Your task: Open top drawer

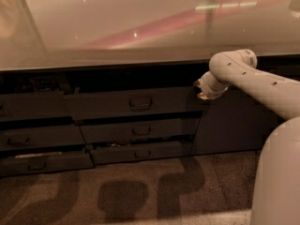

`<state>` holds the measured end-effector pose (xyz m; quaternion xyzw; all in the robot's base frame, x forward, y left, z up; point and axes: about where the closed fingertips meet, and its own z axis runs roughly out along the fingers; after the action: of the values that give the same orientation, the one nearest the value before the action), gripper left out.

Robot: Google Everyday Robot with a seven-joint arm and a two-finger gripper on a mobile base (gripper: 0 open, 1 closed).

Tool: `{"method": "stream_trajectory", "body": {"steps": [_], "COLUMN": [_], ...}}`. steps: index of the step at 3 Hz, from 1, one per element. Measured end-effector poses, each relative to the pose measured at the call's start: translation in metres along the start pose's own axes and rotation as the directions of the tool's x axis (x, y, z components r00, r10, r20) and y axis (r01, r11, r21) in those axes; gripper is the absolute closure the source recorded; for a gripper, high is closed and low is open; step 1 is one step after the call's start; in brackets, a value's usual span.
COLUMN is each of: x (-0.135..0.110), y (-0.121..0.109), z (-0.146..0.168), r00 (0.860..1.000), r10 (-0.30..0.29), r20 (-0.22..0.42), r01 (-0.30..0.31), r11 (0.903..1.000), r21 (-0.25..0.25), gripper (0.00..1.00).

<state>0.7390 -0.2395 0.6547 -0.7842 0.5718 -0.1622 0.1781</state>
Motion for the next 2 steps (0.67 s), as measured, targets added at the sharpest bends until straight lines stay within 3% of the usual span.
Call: {"method": "stream_trajectory", "body": {"steps": [2], "x": [0.0001], "y": [-0.0019], "z": [-0.0119], "r00": [1.000], "r10": [-0.031], "r20": [0.000], "r01": [0.031], "r11": [0.9992], "r21": [0.023], "gripper": [1.00]}}
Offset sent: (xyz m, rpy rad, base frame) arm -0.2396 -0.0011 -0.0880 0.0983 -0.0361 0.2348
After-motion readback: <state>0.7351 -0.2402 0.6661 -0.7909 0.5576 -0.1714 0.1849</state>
